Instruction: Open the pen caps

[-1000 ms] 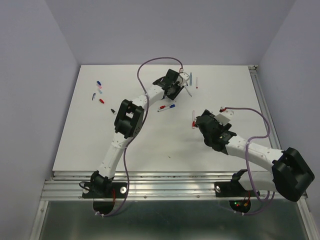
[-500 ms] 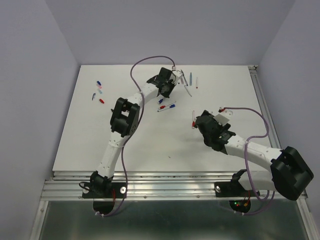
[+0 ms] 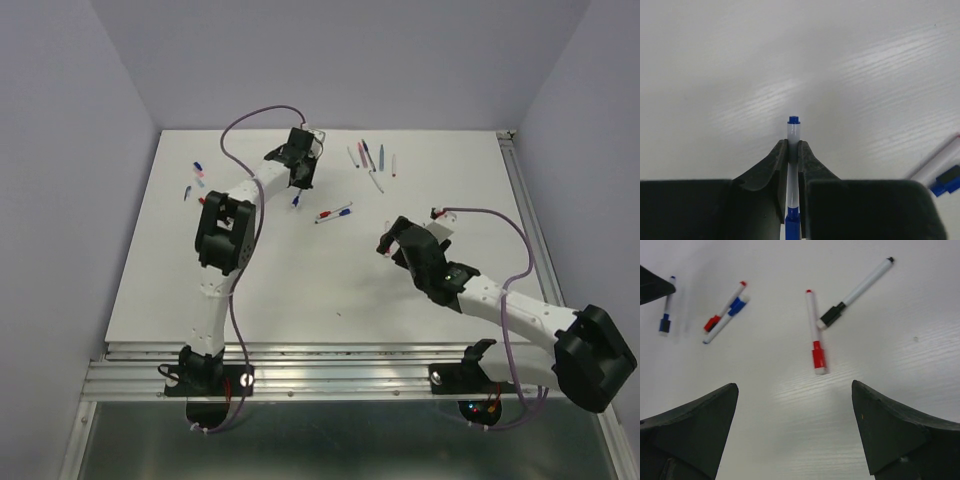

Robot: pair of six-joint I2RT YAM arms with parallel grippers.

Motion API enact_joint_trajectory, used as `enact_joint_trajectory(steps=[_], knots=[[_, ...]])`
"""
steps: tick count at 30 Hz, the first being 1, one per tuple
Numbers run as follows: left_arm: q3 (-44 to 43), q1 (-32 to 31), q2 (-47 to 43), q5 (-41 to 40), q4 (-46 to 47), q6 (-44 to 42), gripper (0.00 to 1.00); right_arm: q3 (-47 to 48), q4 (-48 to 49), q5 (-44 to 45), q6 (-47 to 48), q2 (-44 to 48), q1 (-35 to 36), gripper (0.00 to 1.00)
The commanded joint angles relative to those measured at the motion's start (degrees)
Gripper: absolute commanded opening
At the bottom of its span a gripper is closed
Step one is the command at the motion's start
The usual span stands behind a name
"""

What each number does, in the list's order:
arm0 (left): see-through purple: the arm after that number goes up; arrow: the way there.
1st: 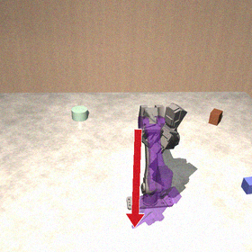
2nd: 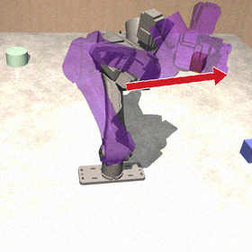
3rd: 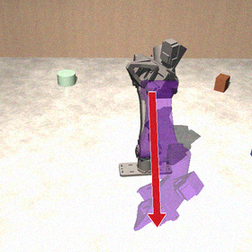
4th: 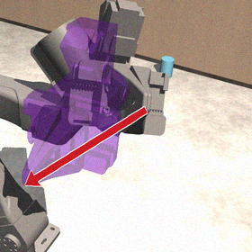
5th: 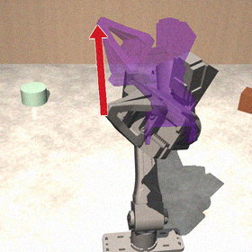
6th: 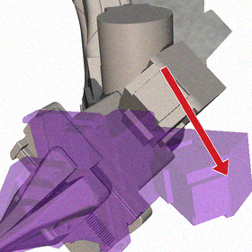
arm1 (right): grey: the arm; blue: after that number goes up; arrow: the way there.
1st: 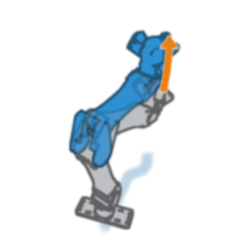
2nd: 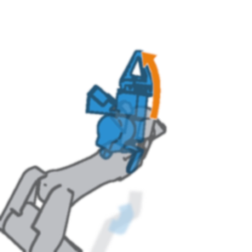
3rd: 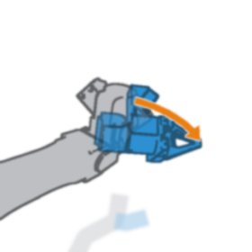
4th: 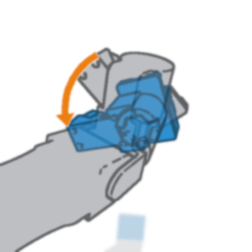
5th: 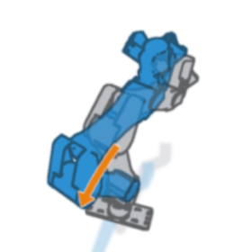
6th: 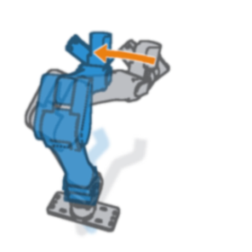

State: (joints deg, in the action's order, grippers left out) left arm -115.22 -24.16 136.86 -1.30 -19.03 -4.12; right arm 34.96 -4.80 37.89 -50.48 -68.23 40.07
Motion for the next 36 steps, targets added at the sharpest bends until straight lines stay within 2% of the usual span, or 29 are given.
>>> enact_joint_trajectory(steps=[1,4,6,7,8,9,10,13,14,16,21,27,32,36], knots=[[11.82,1.14,-19.76,-3.09,5.3,11.13,0.0,-3.22,14.71,-13.86,6.7,5.99,-0.17,1.0],[27.64,1.05,-32.85,-3.97,12.77,20.53,0.0,-6.74,22.45,-28.69,9.25,10.12,-0.17,1.0],[35.46,0.44,-42.87,-5.2,17.17,29.75,0.0,-7.89,26.41,-34.26,10.23,11.44,-0.17,1.0],[43.51,-0.18,-46.12,-8.6,18.31,34.13,0.0,-8.5,27.46,-39.68,10.4,12.15,-0.17,1.0],[47.68,-1.14,-49.55,-11.68,18.76,39.05,0.0,-8.85,28.87,-42.61,10.23,12.24,-0.17,1.0],[52.24,-2.54,-56.63,-14.58,21.37,44.76,0.0,-9.2,32.36,-45.07,9.09,12.15,-0.09,1.0],[61.51,-5.86,-60.09,-17.48,23.57,51.25,0.0,-9.38,34.14,-47.79,8.39,11.63,0.0,1.0],[75.87,-12.11,-75.19,-21.97,30.7,63.74,0.0,-8.25,39.41,-59.99,6.01,6.73,0.96,1.0],[78.45,-13.44,-75.25,-22.69,31.24,65.54,0.0,-7.81,40.21,-61.17,5.83,5.75,1.58,1.0],[83.11,-16.95,-81.56,-24.88,31.24,69.23,0.0,-6.75,41.01,-60.75,5.65,3.73,4.12,1.0],[86.56,-23.2,-87.28,-28.48,30.19,72.57,0.0,-1.49,40.48,-60.21,7.76,-2.59,9.83,1.0],[86.48,-26.29,-86.32,-29.46,29.31,75.22,0.0,1.95,39.78,-58.55,8.47,-7.27,13.27,0.94],[86.04,-28.22,-86.58,-30.43,29.22,75.49,0.0,2.83,38.72,-54.16,8.11,-8.41,13.8,0.82],[85.78,-29.01,-86.15,-30.78,29.22,75.66,0.0,3.27,38.55,-53.18,7.68,-9.38,13.89,0.64]])
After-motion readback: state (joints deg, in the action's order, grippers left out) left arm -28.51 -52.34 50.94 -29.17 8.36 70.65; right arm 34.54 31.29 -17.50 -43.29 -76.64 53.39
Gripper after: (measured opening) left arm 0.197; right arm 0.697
